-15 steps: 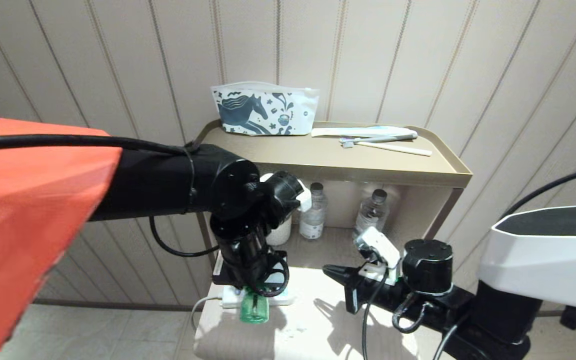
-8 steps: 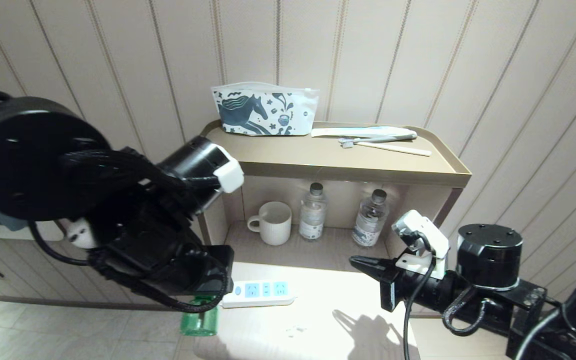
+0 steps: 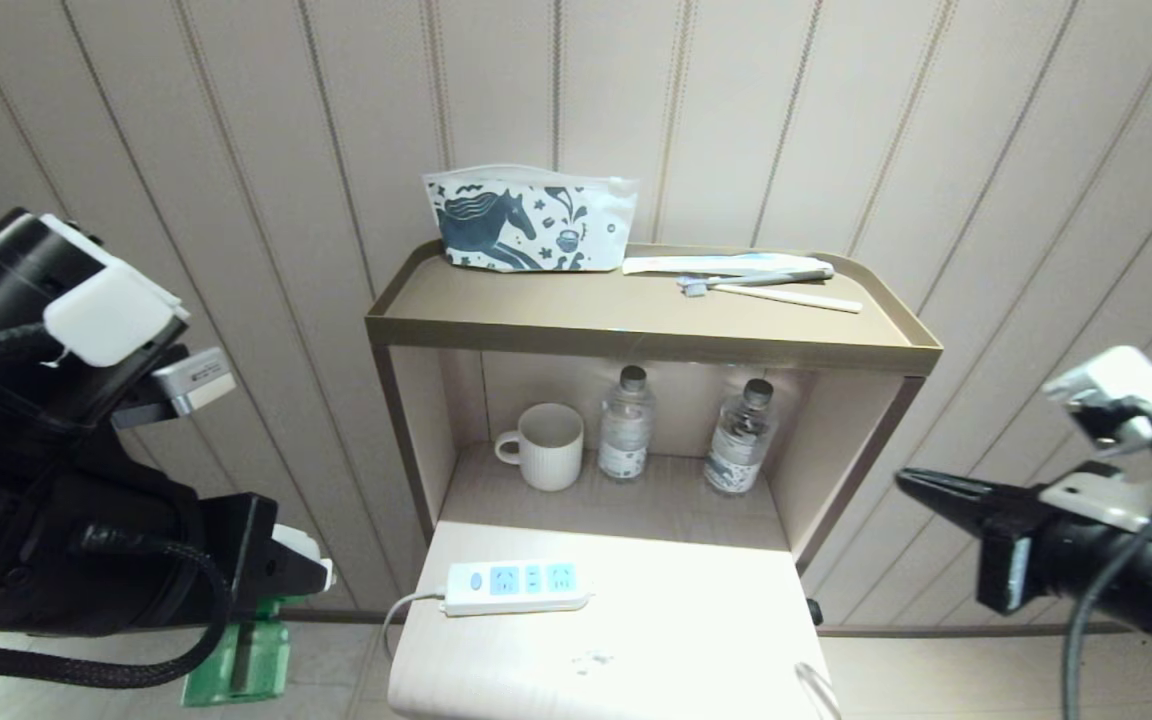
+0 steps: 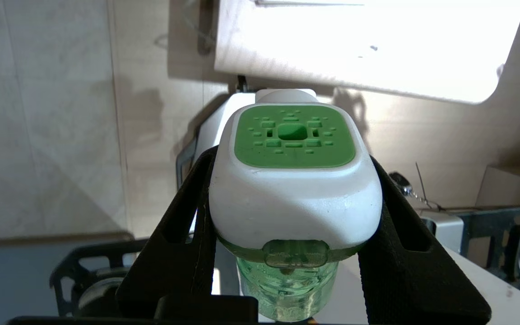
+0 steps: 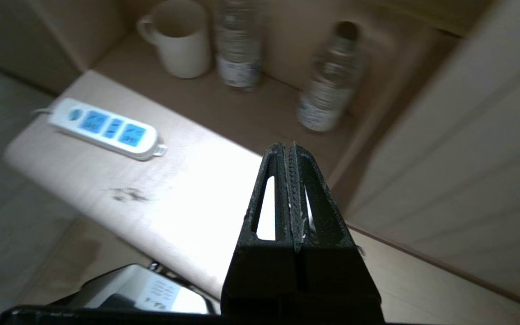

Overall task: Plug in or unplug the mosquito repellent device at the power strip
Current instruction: Place the mosquito repellent liquid on the table

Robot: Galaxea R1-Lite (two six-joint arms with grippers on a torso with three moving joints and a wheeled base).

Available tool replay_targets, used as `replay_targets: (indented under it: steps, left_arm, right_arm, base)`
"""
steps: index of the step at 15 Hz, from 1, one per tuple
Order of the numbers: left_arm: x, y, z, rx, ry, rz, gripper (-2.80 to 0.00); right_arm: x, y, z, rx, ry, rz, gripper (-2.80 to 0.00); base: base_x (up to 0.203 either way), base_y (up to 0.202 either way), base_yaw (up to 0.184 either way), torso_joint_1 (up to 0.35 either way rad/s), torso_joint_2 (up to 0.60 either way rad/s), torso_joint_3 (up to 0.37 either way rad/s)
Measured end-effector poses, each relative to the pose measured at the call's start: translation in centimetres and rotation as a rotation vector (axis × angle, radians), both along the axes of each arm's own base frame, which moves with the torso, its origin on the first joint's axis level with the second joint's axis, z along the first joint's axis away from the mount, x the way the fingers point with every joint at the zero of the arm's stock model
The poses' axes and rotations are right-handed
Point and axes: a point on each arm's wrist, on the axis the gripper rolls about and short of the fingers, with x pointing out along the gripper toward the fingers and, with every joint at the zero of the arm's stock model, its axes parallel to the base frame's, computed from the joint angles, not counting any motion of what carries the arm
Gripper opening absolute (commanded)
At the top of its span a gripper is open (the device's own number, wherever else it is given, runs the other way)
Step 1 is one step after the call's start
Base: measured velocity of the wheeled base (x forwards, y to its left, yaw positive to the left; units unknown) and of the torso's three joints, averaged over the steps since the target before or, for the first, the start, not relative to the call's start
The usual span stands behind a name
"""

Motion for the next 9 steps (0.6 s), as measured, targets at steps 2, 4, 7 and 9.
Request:
replay_targets:
  steps: [2, 4, 7, 9]
  left_arm:
    - [-0.6, 0.8, -0.3, -0.019, -0.051, -0.012, -2.8]
    - [-1.1, 1.2, -0.5, -0.046, -0.113, -0.006, -2.8]
    - [-1.6, 1.9, -1.2, -0.019, -0.163, 0.032, -2.8]
    - [-2.0, 2.3, -1.5, -0.002, -0.178, 0.024, -2.8]
  right_arm:
    - [-3.9, -2.4, 1.0, -0.028, -0.045, -0.184, -2.8]
    - [-8.1, -4.4, 0.7, -0.053, -0.081, -0.387, -2.8]
    - [-13.3, -6.1, -2.5, -0.085, -0.099, -0.665, -2.8]
    - [-15.0, -6.5, -6.5, -0.124, -0.055, -0.816, -2.8]
  base:
    - [0.0, 0.0, 0.0, 0.0, 0.0, 0.0]
    - [0.0, 0.0, 0.0, 0.0, 0.0, 0.0]
    - [0.0, 0.0, 0.0, 0.0, 0.0, 0.0]
    - [0.0, 0.0, 0.0, 0.0, 0.0, 0.0]
